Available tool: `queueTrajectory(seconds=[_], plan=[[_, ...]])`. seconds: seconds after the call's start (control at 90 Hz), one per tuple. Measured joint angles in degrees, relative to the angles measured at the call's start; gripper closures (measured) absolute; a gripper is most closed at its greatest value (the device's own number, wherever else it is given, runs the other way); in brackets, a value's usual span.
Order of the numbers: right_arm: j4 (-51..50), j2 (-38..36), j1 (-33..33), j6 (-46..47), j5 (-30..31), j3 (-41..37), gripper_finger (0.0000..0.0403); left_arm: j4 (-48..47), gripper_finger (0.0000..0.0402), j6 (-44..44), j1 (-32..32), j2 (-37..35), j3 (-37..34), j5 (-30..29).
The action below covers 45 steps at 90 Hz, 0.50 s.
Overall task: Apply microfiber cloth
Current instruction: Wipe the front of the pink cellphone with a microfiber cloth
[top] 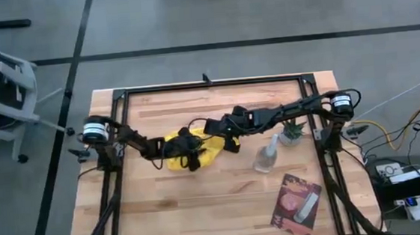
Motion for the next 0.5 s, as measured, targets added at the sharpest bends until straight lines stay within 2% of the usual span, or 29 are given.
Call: queueTrajectory(seconds=[0.067, 0.156, 0.244, 0.378, 0.5], plan=[[1.6, 0.0, 0.0, 0.0, 0.0, -1.2, 0.0074, 0.5, 0.0388, -1.6, -0.2, -1.6, -2.1, 2.6], [3.8, 0.0, 0.0, 0.0, -1.2, -2.9, 0.0071, 0.2, 0.0389, -3.2, -0.4, -4.8, -5.1, 7.3], [7.2, 0.0, 0.1, 0.0, -2.7, -4.3, 0.007, -5.3, 0.0397, -3.6, -0.5, -10.7, -7.9, 12.8], [11.6, 0.0, 0.4, -0.9, -5.0, -6.4, 0.0074, -12.4, 0.0399, -1.6, -0.6, -24.2, -12.1, 21.1], [15.4, 1.2, 0.4, -2.4, -7.3, -6.6, 0.0072, -20.1, 0.04, 3.6, -0.6, -37.8, -13.3, 22.0]])
